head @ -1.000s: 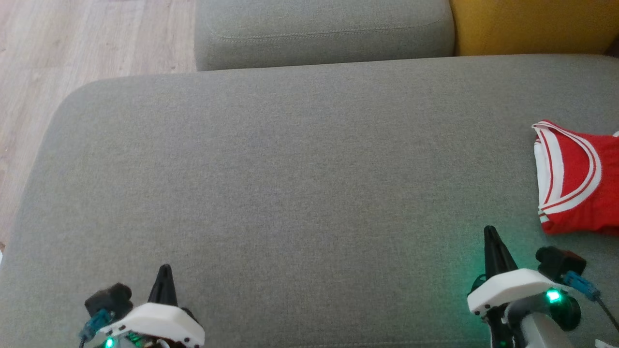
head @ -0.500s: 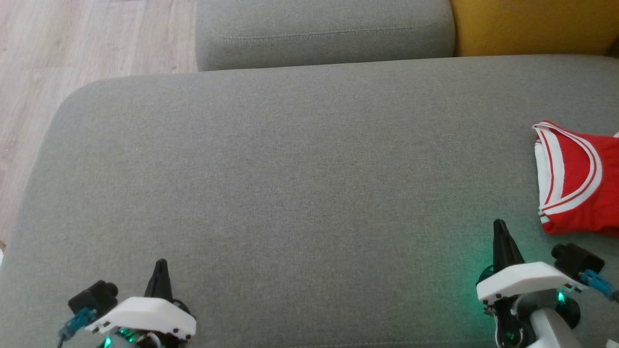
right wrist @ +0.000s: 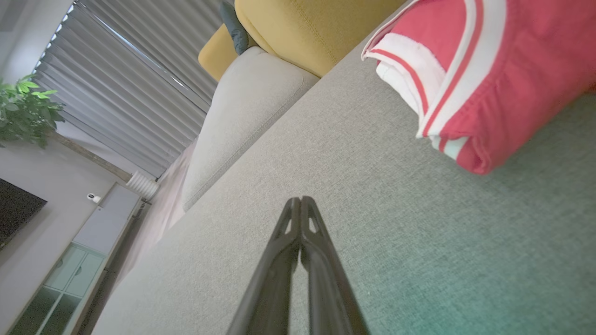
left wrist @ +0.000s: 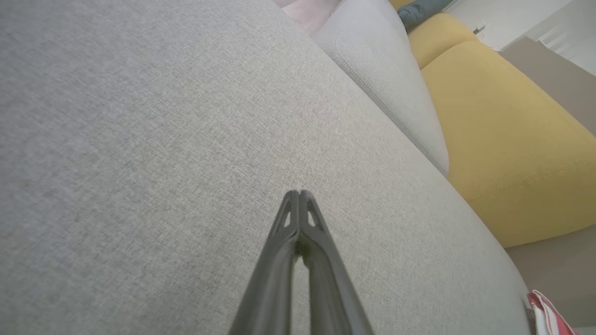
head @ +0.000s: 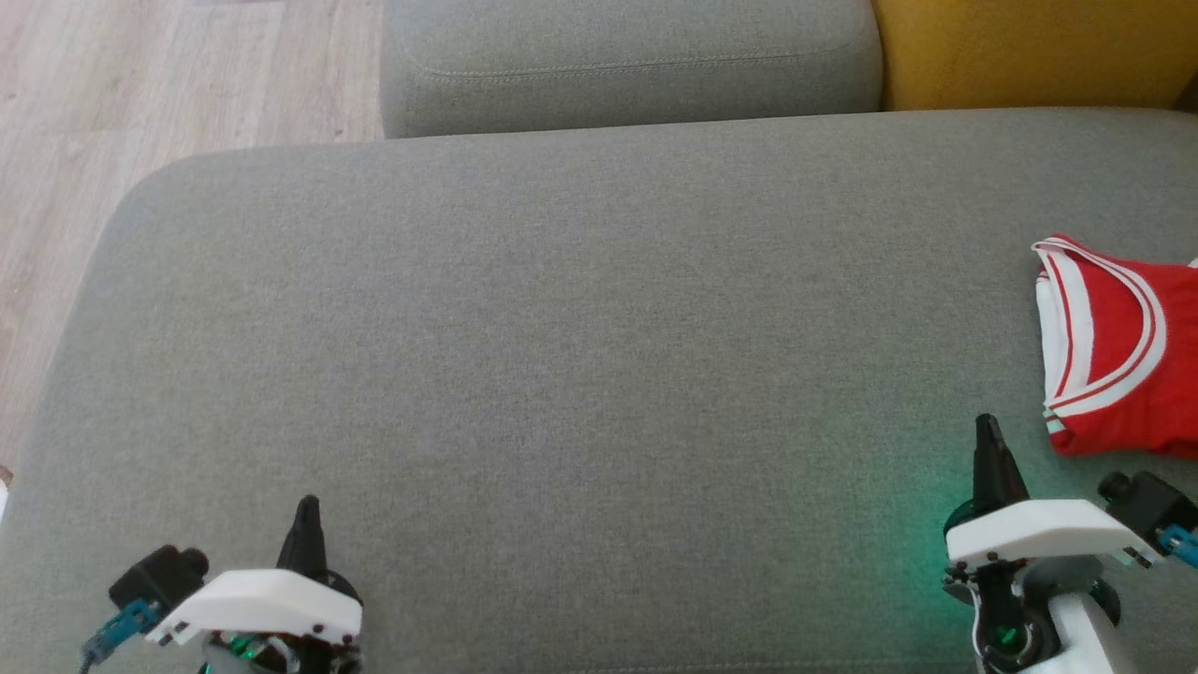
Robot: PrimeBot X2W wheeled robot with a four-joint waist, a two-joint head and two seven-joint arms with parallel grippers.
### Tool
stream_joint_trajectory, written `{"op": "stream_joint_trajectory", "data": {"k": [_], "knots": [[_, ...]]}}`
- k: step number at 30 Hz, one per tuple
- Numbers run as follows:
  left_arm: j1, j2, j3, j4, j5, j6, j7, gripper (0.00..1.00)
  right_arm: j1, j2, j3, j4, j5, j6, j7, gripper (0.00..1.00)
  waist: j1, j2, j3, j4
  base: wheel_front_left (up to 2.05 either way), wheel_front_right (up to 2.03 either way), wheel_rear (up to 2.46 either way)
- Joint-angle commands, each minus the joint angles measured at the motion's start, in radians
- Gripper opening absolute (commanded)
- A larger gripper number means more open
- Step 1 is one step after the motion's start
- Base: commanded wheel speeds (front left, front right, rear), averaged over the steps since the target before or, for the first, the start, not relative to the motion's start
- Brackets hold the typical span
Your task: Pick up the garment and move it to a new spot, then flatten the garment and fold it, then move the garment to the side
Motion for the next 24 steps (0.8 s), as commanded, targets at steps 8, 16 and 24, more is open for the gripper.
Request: {"op": "stream_joint_trajectory", "data": {"k": [8,16,24], "knots": [[-0.065,0.008,0.045,-0.048,-0.105,-0.027,0.027,0.0,-0.012,-0.004,-0.004,-0.069,0.112,0.003,0.027,0.0,0.0,0.0,-0.001,0.001,0.0,0.0,0.0],[-0.072,0.009,0.062,-0.058,-0.194,-0.044,0.05,0.0,-0.006,-0.005,-0.013,-0.098,0.207,0.004,0.051,0.0,0.0,0.0,-0.001,0.003,0.0,0.0,0.0],[-0.078,0.009,0.079,-0.068,-0.283,-0.061,0.073,0.0,0.001,-0.005,-0.022,-0.127,0.301,0.004,0.074,0.0,0.0,0.0,-0.002,0.004,0.0,0.0,0.0]]}}
